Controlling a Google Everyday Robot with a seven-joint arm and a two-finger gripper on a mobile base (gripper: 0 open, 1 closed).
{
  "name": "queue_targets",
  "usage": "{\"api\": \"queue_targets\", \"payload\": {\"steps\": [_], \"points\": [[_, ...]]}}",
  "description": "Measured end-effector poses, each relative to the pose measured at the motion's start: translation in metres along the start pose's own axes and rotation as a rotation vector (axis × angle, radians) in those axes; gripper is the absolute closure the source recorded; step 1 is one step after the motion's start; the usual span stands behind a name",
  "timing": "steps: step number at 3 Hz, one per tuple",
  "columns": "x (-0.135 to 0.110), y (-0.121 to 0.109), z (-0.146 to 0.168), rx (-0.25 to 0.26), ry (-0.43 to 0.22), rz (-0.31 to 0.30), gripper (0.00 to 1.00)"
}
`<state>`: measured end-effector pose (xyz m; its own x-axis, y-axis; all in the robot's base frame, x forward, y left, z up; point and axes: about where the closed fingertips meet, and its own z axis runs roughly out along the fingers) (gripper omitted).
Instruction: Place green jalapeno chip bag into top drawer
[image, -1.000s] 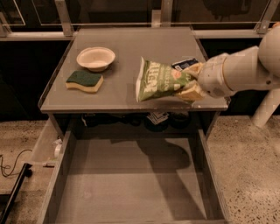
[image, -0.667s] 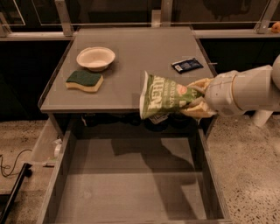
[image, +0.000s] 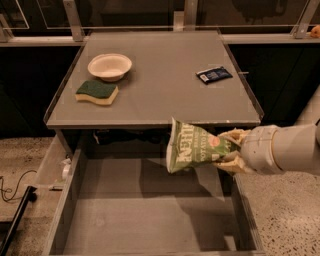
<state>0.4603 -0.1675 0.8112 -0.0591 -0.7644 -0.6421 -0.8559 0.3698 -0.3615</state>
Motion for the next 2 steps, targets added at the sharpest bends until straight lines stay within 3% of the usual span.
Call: {"api": "queue_targets", "payload": {"steps": [1, 2], "points": [[0.0347, 0.0232, 0.025, -0.045, -0.02, 0.065, 1.0], [0.0346, 0.0233, 0.0254, -0.045, -0.02, 0.065, 1.0]]}}
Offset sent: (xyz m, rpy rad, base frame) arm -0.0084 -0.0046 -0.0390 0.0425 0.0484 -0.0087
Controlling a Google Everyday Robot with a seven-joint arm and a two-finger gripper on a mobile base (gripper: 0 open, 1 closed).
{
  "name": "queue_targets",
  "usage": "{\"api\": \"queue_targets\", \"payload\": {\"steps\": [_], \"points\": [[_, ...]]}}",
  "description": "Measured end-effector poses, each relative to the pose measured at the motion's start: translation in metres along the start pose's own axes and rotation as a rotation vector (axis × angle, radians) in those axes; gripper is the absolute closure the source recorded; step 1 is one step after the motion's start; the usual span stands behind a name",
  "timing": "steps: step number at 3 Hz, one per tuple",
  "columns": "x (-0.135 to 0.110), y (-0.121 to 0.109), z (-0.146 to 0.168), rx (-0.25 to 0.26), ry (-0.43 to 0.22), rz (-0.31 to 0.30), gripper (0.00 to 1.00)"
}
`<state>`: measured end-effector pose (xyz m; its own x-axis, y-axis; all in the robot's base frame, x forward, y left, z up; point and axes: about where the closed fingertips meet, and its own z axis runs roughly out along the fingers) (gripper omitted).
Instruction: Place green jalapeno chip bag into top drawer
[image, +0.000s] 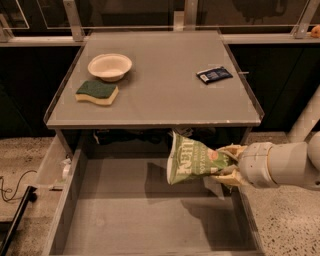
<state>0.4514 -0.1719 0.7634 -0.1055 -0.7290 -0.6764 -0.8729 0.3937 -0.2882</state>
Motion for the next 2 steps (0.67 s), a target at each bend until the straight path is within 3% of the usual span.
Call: {"api": "queue_targets", "payload": {"steps": [2], "points": [[0.031, 0.036, 0.09, -0.122, 0.018, 0.048, 1.0]]}}
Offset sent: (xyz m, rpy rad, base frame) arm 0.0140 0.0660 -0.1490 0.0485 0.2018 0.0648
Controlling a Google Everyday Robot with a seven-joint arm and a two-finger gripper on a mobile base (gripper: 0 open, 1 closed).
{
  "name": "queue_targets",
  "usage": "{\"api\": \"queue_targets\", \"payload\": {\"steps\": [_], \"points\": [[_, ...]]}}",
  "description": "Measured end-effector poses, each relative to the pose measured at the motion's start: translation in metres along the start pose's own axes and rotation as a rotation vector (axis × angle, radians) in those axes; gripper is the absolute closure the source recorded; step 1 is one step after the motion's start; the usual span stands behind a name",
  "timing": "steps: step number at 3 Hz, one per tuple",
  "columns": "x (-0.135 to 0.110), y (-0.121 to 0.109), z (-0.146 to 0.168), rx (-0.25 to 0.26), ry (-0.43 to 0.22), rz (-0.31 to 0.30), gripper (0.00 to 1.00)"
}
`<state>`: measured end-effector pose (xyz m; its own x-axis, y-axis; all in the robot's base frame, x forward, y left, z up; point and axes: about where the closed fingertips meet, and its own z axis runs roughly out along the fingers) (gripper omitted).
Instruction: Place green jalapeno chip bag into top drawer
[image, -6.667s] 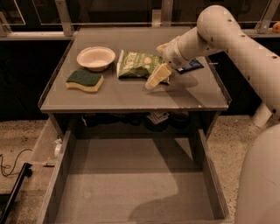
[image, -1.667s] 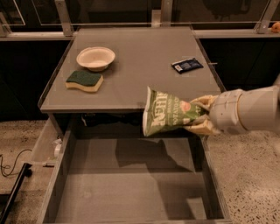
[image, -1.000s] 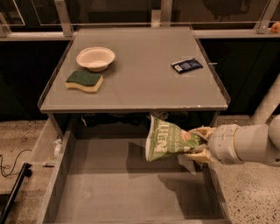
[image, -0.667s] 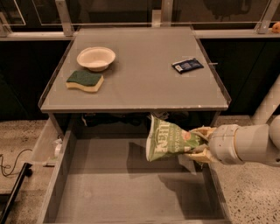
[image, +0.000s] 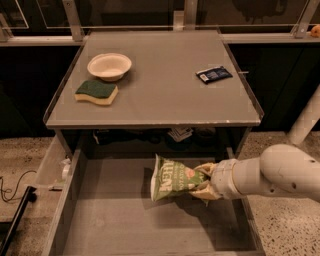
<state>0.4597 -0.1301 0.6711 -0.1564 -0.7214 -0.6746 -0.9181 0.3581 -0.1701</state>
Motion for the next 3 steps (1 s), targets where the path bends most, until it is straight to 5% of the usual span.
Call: {"api": "queue_targets", "payload": {"steps": [2, 3], "points": [[-0.002, 0.012, 0.051, -0.045, -0.038, 0.023, 1.0], [-0.002, 0.012, 0.051, -0.045, -0.039, 0.024, 0.81]]}}
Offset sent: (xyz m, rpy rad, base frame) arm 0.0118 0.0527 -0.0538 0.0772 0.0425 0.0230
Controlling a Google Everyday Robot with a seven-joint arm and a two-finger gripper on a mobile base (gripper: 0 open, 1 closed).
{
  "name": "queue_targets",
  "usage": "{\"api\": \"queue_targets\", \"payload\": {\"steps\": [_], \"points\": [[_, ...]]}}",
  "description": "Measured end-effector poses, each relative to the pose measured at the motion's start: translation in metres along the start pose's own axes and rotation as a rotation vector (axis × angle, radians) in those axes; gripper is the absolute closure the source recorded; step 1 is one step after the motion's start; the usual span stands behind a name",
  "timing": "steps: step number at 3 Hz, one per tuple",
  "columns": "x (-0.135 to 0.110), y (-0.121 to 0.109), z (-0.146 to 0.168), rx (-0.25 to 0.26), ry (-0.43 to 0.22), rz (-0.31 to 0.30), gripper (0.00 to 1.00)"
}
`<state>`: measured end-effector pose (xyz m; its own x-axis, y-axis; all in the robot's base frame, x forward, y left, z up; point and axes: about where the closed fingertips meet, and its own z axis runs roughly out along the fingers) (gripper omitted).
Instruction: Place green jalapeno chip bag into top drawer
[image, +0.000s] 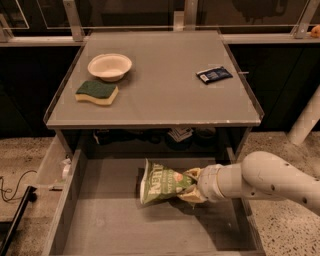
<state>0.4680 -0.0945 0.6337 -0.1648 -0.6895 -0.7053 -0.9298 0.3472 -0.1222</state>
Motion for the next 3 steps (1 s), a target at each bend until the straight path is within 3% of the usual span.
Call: {"api": "queue_targets", "payload": {"steps": [3], "points": [[0.0, 0.0, 0.0, 0.0, 0.0, 0.0, 0.11]]}}
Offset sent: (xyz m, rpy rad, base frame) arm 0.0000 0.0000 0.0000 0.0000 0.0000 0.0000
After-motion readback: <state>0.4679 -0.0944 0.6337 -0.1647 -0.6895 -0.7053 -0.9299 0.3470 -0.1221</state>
